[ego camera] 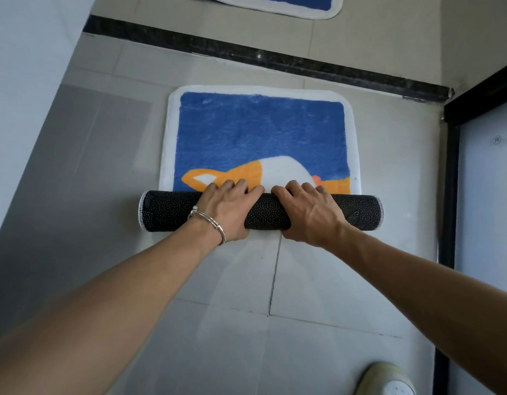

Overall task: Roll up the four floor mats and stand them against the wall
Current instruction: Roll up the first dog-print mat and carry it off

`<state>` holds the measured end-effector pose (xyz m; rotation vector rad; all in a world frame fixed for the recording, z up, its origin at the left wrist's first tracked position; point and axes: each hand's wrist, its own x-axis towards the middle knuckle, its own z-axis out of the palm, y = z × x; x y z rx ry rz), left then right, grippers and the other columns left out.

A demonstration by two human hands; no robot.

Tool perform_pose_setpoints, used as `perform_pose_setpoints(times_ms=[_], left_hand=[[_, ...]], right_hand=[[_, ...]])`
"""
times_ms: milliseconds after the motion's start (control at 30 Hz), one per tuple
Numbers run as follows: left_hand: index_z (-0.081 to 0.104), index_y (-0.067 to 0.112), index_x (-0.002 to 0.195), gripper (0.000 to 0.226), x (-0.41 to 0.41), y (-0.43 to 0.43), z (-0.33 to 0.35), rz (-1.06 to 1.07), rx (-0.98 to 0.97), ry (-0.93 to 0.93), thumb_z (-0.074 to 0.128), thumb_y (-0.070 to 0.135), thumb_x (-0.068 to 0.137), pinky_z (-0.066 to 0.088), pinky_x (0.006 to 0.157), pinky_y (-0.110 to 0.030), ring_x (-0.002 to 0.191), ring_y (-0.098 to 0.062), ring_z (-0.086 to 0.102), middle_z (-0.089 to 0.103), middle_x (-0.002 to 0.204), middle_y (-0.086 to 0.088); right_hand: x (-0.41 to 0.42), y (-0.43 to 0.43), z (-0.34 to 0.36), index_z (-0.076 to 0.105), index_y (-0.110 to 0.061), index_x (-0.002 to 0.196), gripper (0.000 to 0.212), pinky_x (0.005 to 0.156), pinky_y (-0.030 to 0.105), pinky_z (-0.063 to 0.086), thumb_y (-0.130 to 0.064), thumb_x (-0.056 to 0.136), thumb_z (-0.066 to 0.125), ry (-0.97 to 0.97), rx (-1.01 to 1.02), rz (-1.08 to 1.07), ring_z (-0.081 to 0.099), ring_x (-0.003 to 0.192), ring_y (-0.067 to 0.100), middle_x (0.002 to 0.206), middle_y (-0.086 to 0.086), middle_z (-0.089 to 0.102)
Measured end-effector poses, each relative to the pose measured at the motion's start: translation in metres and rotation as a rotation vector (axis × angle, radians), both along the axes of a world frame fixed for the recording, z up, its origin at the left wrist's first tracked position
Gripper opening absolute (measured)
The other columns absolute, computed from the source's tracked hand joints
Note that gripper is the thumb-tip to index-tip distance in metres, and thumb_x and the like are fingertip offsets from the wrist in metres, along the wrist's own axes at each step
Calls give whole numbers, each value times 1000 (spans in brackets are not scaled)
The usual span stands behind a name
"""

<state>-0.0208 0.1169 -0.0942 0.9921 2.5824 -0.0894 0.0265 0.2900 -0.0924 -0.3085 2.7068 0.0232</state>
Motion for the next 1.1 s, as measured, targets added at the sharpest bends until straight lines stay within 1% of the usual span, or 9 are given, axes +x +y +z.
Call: perform_pose_setpoints(times_ms=[100, 200, 433, 500, 600, 667, 900, 1000, 1100], left_hand=[[30, 24, 135, 73, 7, -4, -1, -45, -29, 111, 68, 39, 75, 41, 83, -41, 103, -26, 52, 48, 116, -2], [35, 21, 127, 62, 6, 0, -1, -38, -69, 88, 68, 35, 76, 43, 76, -39, 96, -26, 56, 51, 111, -4], [42, 24, 116, 54, -11, 6, 6, 21, -43, -94, 67, 41, 72, 37, 64, -33, 94, -27, 60, 57, 107, -1], [38, 26, 123, 60, -7, 5, 5, 29, -25, -95, 67, 41, 72, 40, 69, -35, 99, -26, 58, 55, 112, -1], [26, 27, 138, 76, 4, -3, 1, -14, -2, 55, 66, 40, 75, 41, 84, -40, 106, -26, 54, 51, 121, -1], [30, 25, 136, 72, 6, -4, 0, -30, -8, 136, 67, 40, 76, 42, 82, -40, 101, -27, 56, 53, 115, -2], [41, 28, 118, 58, -15, 2, 3, 73, 13, -112, 66, 44, 68, 42, 71, -35, 92, -26, 61, 58, 103, 0], [32, 29, 131, 70, -2, 0, 2, 58, 11, -61, 67, 43, 72, 42, 80, -39, 100, -26, 58, 54, 111, 0], [22, 26, 141, 78, 8, -4, 4, -10, -23, 90, 65, 42, 78, 40, 89, -41, 108, -26, 53, 49, 119, -2]], right_hand=[[-14, 3, 5, 44, -22, 121, 58, 83, 40, 45, -38, 70, 66, -145, -130, -39, 60, 88, 25, 102, 1, 55], [-17, 6, 9, 46, -21, 121, 59, 74, 35, 50, -39, 69, 68, -261, -190, -61, 60, 88, 23, 102, -1, 55], [5, 3, 3, 36, -20, 134, 72, 89, 40, 41, -43, 74, 68, 55, 5, 36, 55, 104, 28, 118, 4, 53], [2, 1, 3, 39, -20, 129, 62, 85, 39, 41, -37, 75, 65, 23, -22, 9, 55, 100, 27, 112, 3, 53], [-14, 3, 10, 44, -20, 119, 55, 74, 35, 44, -36, 71, 66, -124, -142, -37, 59, 91, 26, 103, 2, 56], [-21, 4, 15, 46, -20, 115, 55, 70, 33, 46, -37, 69, 69, -225, -180, -73, 60, 88, 24, 102, 0, 57], [-1, -2, 6, 35, -19, 135, 78, 93, 40, 38, -46, 71, 72, 52, -19, 14, 52, 108, 27, 122, 3, 51], [-3, -5, 4, 39, -20, 128, 64, 87, 39, 41, -40, 74, 67, 44, -15, 15, 55, 101, 27, 114, 3, 54], [-19, -1, 13, 44, -22, 120, 60, 78, 35, 46, -41, 70, 69, -148, -159, -53, 59, 95, 25, 105, 0, 57]])
